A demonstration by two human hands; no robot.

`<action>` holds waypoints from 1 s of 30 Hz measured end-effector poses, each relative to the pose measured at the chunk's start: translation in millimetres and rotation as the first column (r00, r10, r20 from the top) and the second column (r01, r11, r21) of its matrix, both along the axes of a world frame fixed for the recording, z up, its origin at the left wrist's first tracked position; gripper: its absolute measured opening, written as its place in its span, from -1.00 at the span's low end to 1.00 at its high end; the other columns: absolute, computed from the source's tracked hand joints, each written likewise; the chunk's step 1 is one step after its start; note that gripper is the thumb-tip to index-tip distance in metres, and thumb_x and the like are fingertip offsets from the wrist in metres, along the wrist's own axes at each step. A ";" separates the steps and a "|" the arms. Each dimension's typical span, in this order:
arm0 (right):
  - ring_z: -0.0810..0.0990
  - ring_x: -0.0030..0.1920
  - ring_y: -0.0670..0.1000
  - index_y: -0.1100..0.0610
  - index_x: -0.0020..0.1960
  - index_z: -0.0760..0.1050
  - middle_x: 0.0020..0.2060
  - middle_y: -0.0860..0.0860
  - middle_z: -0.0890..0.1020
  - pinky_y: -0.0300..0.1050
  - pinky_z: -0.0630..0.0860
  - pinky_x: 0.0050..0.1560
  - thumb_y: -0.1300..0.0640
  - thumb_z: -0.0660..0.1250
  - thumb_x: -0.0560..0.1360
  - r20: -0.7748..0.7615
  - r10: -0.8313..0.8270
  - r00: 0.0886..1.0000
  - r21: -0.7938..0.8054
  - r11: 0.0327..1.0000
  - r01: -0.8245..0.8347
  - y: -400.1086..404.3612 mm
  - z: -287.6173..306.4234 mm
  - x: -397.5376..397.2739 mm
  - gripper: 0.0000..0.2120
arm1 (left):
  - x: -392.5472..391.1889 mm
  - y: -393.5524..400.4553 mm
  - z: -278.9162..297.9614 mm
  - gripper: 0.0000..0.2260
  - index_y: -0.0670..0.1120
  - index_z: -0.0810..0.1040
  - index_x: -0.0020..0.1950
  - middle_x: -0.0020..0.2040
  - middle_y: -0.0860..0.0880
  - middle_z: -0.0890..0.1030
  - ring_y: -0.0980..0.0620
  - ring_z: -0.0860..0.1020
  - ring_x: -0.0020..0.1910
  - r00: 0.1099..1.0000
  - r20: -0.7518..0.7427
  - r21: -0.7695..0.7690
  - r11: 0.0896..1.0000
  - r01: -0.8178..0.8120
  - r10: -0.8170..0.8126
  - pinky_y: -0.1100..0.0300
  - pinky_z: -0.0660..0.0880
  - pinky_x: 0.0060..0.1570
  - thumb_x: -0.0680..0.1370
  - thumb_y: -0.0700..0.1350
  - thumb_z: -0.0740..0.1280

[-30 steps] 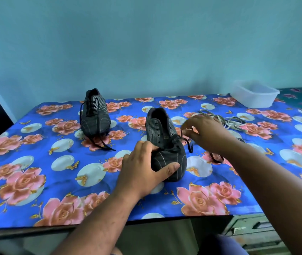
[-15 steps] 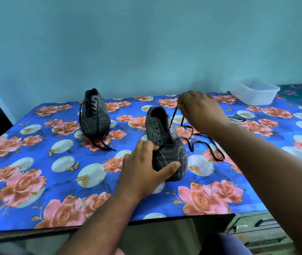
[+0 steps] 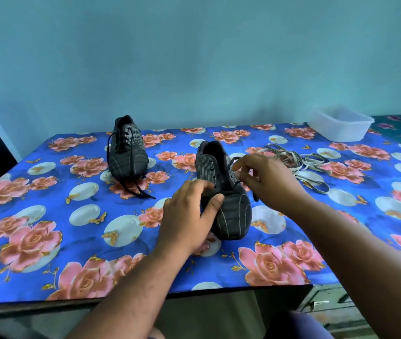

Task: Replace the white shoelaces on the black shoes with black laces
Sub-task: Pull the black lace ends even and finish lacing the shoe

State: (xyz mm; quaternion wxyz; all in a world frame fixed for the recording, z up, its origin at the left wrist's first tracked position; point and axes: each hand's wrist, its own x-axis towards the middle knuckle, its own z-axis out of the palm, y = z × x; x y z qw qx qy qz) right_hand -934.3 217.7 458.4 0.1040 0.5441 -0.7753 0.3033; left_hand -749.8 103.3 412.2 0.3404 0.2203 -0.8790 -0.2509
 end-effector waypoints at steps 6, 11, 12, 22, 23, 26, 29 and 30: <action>0.45 -0.19 -0.17 -0.04 0.13 0.62 -0.16 -0.14 0.58 -0.07 0.38 -0.13 0.02 0.35 0.61 0.107 0.025 0.994 0.029 0.999 -0.028 4.0 -18.0 1.3 -0.86 | -15.0 0.7 19.6 -0.73 0.13 0.63 0.14 0.01 0.10 0.49 -0.02 0.54 0.07 0.992 0.122 -0.022 0.999 0.049 -0.046 -0.10 0.49 0.07 0.59 0.19 0.23; 0.53 -0.09 -0.04 -0.03 0.07 0.64 -0.10 -0.13 0.64 0.03 0.49 0.00 0.02 0.36 0.61 0.148 0.061 0.987 0.005 0.998 -0.062 10.9 -20.0 -0.3 -0.90 | -20.9 -7.5 20.8 -0.94 0.07 0.62 -0.02 0.01 0.12 0.47 0.03 0.50 0.08 0.987 0.111 0.116 0.988 0.101 -0.114 -0.02 0.47 0.14 0.61 0.01 0.37; 0.54 -0.06 -0.02 -0.05 0.07 0.64 -0.09 -0.13 0.64 0.05 0.49 0.02 0.02 0.38 0.59 0.141 0.072 0.987 0.006 0.997 -0.073 13.1 -21.4 -1.0 -0.91 | -21.2 -8.2 19.6 -0.94 0.04 0.60 -0.03 0.02 0.11 0.47 0.04 0.50 0.10 0.985 0.096 0.163 0.978 0.127 -0.144 0.00 0.46 0.17 0.62 -0.02 0.36; 0.56 -0.01 0.03 -0.14 0.11 0.51 -0.15 -0.17 0.63 0.13 0.47 0.12 -0.12 0.27 0.62 0.062 -0.060 0.996 0.052 0.997 0.057 -10.6 -6.1 -4.1 -0.88 | -17.4 -2.5 2.3 -0.87 -0.03 0.54 -0.01 -0.04 0.13 0.53 0.19 0.49 -0.01 0.979 -0.127 0.206 0.961 0.184 -0.160 0.33 0.39 0.02 0.61 -0.02 0.25; 0.56 0.04 0.06 -0.15 0.21 0.48 -0.11 -0.16 0.65 0.12 0.43 0.16 -0.11 0.28 0.62 0.013 -0.076 0.997 0.082 0.994 0.075 -13.6 -4.1 -3.3 -0.82 | -16.2 -2.6 2.5 -0.90 -0.02 0.54 -0.01 -0.05 0.13 0.54 0.20 0.49 -0.03 0.979 -0.135 0.214 0.960 0.181 -0.154 0.35 0.39 0.00 0.62 -0.04 0.26; 0.54 0.13 0.07 -0.20 0.41 0.41 -0.01 -0.14 0.66 0.09 0.35 0.19 -0.09 0.28 0.62 -0.098 -0.050 0.994 0.146 0.987 0.065 -18.0 2.1 -0.1 -0.64 | -12.2 -6.2 1.4 -0.95 -0.06 0.57 0.00 -0.04 0.09 0.58 0.21 0.50 -0.02 0.985 -0.142 0.233 0.964 0.130 -0.098 0.43 0.37 -0.05 0.64 -0.15 0.33; 0.53 0.13 0.07 -0.19 0.32 0.52 0.00 -0.13 0.67 0.06 0.29 0.18 -0.08 0.31 0.61 -0.178 -0.024 0.984 0.142 0.989 0.050 -19.7 6.6 -1.0 -0.72 | -11.1 -8.6 1.0 -0.93 -0.02 0.59 -0.05 -0.05 0.08 0.58 0.24 0.51 -0.05 0.987 -0.156 0.258 0.964 0.064 -0.023 0.50 0.35 -0.08 0.61 -0.18 0.38; 0.54 0.11 0.08 -0.17 0.24 0.56 -0.04 -0.12 0.67 0.06 0.29 0.16 -0.06 0.34 0.60 -0.218 -0.008 0.976 0.137 0.990 0.039 -19.9 7.5 -1.8 -0.78 | -12.0 -9.1 0.3 -0.92 0.00 0.60 -0.07 -0.06 0.09 0.58 0.23 0.51 -0.08 0.987 -0.159 0.262 0.964 0.048 -0.006 0.50 0.35 -0.10 0.59 -0.17 0.40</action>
